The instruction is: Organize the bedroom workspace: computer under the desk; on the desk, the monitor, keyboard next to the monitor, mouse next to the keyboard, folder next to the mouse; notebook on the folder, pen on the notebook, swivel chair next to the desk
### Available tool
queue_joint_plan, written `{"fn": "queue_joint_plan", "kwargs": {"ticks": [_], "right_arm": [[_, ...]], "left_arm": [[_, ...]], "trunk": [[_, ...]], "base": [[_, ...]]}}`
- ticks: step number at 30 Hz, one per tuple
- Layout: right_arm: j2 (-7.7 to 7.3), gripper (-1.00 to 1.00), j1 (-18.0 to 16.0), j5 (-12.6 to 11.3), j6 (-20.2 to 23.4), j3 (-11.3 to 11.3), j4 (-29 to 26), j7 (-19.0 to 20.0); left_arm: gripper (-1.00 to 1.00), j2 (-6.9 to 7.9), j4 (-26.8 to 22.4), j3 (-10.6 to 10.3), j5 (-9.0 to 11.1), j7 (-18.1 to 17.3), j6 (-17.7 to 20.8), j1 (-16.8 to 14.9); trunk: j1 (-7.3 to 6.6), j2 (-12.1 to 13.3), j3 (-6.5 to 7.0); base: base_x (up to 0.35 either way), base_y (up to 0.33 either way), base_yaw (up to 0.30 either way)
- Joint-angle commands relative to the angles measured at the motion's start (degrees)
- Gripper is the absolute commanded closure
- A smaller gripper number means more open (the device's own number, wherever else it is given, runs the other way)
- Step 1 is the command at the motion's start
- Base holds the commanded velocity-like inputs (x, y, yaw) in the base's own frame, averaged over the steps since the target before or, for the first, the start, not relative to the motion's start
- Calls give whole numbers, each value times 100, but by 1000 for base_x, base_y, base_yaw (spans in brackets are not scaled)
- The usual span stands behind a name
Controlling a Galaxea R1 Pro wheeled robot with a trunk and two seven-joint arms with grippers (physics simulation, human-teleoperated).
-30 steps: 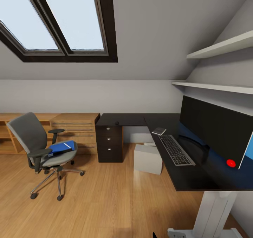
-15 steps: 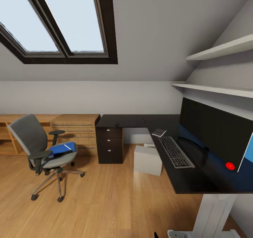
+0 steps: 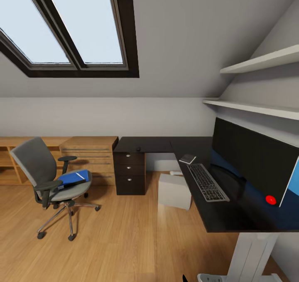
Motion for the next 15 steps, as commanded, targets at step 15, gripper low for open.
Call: {"fn": "queue_joint_plan", "kwargs": {"ticks": [15], "right_arm": [[18, -100, -6, -62, -20, 32, 8, 25]], "left_arm": [[-100, -1, -488, -18, -650, -30, -150, -3]], "trunk": [[-330, 599, 229]], "base": [[0, 0, 0]]}}
